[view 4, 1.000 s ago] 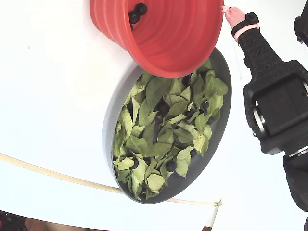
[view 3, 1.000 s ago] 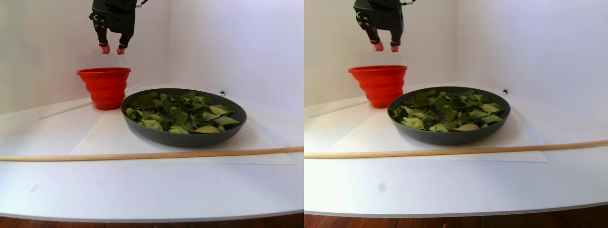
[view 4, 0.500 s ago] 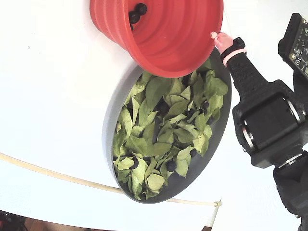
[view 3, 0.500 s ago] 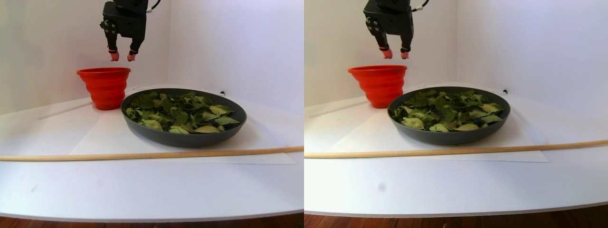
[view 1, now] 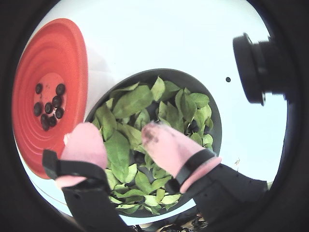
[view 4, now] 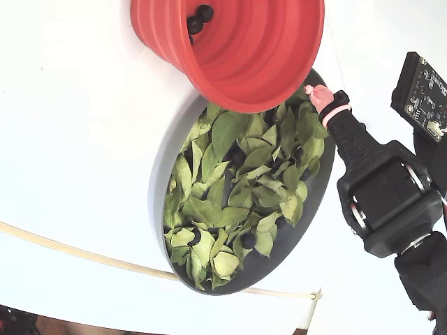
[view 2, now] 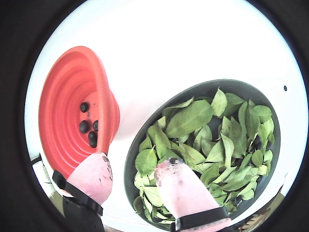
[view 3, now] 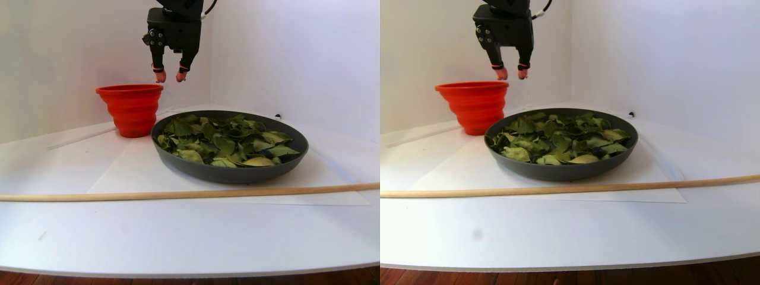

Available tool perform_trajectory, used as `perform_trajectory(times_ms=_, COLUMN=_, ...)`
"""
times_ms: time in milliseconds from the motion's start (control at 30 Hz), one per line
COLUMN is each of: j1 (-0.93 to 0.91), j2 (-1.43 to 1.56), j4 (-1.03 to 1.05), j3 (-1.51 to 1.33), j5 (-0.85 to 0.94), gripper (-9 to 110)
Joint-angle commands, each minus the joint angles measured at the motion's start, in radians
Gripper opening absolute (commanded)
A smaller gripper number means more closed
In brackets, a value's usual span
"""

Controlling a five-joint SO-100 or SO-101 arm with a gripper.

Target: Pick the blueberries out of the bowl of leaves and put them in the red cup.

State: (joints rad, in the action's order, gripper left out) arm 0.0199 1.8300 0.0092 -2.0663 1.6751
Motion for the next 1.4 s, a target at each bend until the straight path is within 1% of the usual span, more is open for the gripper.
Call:
perform_trajectory(times_ms=0, j1=-0.017, j2=0.161, j4=0.008, j3=0.006, j5=0.006, gripper=17)
perform_trajectory(times_ms=433, j1=-0.077, j2=0.169, j4=0.057, j3=-0.041, j5=0.023, gripper=17)
perform_trajectory(times_ms=1067, j1=-0.13, j2=0.126, j4=0.061, j3=-0.11, j5=0.04, gripper=17)
perform_trajectory(times_ms=1367, j1=-0.153, j2=0.061, j4=0.041, j3=-0.114, j5=0.035, gripper=17)
